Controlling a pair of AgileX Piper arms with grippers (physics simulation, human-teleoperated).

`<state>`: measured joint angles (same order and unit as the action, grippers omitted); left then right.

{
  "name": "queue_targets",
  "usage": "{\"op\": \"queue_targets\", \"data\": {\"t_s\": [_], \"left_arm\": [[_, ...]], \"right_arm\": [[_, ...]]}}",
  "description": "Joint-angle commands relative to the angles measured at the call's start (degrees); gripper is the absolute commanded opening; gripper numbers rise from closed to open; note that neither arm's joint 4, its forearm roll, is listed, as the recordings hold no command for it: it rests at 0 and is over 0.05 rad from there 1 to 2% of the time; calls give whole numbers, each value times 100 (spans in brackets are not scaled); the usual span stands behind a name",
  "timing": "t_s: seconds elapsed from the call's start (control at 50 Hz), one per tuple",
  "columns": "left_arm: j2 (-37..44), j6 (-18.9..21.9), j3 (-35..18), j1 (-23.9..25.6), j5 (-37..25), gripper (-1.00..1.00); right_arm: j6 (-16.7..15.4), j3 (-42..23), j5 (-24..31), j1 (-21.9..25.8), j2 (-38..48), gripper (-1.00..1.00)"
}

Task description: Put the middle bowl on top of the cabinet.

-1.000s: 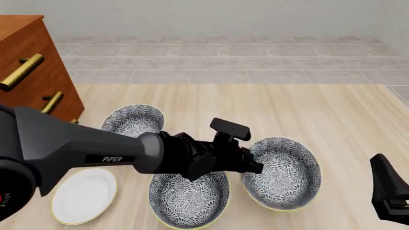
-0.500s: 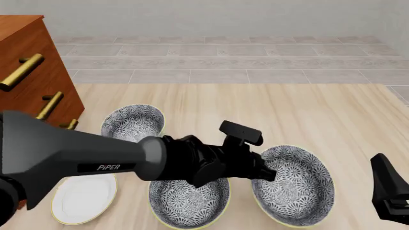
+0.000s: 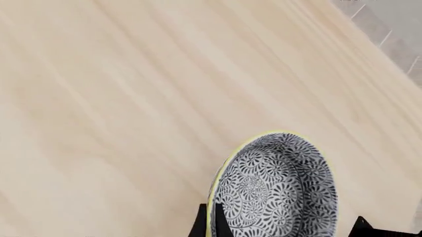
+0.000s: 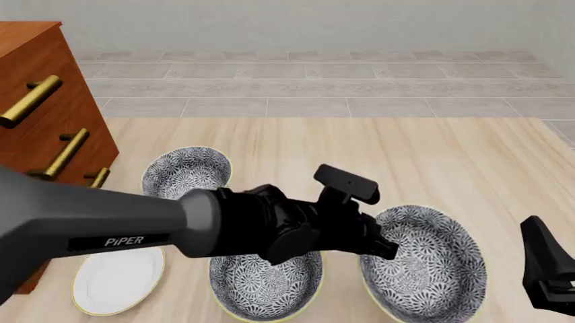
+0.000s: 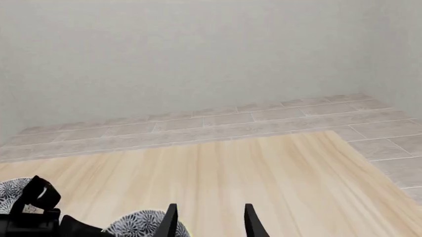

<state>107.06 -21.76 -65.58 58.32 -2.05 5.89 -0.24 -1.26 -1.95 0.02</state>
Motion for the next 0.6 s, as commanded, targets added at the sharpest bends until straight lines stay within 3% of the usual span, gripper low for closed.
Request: {"op": "queue_targets", "data": {"t_s": [0.02,0.6], "left_arm": [[-250,-8,-22,73,-133,-100],[-824,-7,111,-264,-559,-100]], "right_arm": [[-28,11,-11,4,0,100],[-70,-5,8,-6,0,100]]}}
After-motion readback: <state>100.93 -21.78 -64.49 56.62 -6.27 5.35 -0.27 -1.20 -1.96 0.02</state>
